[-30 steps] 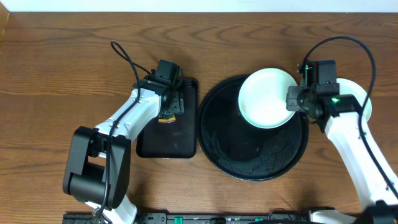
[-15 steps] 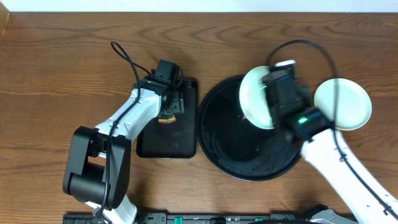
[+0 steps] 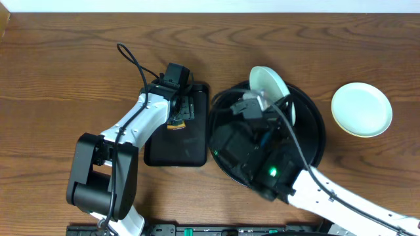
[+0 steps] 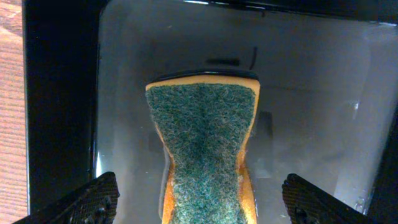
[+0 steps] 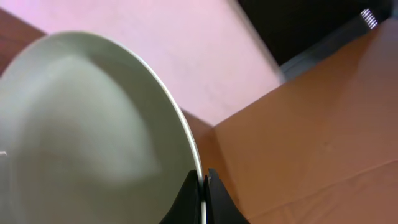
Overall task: Clean dirty plates on tray and stack at the side
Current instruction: 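Lift the green plate with the right gripper and stack it on the right plates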
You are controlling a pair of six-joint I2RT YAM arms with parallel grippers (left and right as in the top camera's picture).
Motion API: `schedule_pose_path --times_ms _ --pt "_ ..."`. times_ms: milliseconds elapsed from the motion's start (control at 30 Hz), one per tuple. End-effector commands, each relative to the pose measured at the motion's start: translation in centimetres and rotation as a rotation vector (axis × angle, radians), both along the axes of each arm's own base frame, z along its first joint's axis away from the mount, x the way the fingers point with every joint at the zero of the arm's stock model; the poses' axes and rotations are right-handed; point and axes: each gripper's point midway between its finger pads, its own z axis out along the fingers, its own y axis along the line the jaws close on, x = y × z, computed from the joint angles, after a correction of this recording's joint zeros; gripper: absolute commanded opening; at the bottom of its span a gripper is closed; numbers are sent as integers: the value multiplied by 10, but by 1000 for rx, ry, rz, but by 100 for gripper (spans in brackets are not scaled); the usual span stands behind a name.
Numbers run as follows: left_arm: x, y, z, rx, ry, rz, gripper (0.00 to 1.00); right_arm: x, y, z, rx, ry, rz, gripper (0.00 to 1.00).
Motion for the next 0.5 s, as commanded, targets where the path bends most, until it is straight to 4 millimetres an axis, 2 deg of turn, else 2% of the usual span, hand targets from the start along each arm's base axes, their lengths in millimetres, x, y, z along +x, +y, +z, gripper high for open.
schedule_pose_path --times_ms 0,133,233,267,400,467 --pt "-6 3 -7 16 21 0 85 -11 -2 24 -5 -96 -36 1" --pt "-6 3 -7 16 22 0 85 -10 -1 22 8 -101 -37 1" --pt "-6 3 -7 16 21 0 85 -3 4 11 27 -58 -12 1" --pt "-6 3 -7 16 21 0 85 0 7 3 60 -33 8 1" --pt "-6 3 -7 16 21 0 85 18 32 -53 334 229 165 1" --pt "-6 3 -7 16 21 0 85 28 29 -73 476 319 165 1"
